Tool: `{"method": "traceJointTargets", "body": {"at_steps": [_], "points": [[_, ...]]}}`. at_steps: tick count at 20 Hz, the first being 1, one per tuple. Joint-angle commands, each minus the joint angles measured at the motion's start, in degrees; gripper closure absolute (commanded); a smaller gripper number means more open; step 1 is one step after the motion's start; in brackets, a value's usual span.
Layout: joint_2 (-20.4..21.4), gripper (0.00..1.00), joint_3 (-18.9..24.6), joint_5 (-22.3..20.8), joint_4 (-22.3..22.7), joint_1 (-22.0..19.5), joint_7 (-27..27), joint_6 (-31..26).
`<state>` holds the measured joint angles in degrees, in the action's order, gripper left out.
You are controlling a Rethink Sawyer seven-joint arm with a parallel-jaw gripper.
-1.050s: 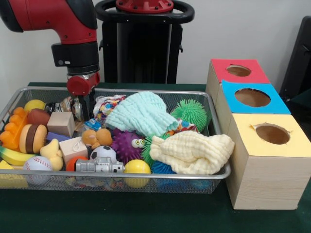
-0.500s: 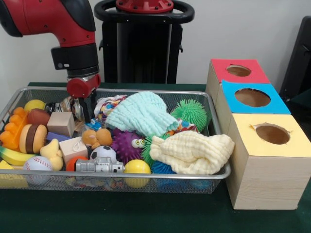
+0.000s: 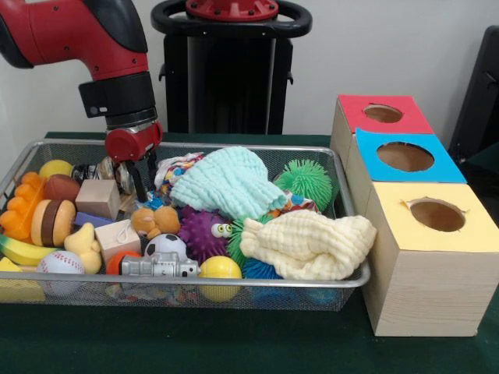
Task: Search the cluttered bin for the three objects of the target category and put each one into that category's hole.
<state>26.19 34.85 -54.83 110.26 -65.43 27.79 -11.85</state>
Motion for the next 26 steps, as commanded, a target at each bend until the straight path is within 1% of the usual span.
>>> {"method": "traceJointTargets", "body": {"at_steps": [1,5,7,12,18,20,22,23,24,26], "points": [[-4.0,0.00,3.9,-6.3,-3.6,1.0,1.5,2.7],[-4.6,0.00,4.1,-7.1,-3.9,0.7,1.7,3.0],[-4.2,0.00,3.0,-7.7,-4.5,1.6,2.7,3.3],[-3.8,0.00,2.2,-7.8,-4.9,2.3,3.1,2.4],[-2.7,0.00,0.2,-8.9,-5.5,4.2,4.7,2.9],[-1.8,0.00,-1.5,-10.3,-6.1,5.8,5.7,3.8],[-0.6,0.00,-4.6,-11.7,-7.0,8.6,7.8,5.3],[0.3,0.00,-7.3,-12.7,-7.9,11.1,9.5,6.3],[0.3,0.00,-7.1,-12.6,-8.2,10.8,8.9,5.8],[0.6,0.00,-8.0,-12.3,-8.6,11.5,9.1,5.5]]}}
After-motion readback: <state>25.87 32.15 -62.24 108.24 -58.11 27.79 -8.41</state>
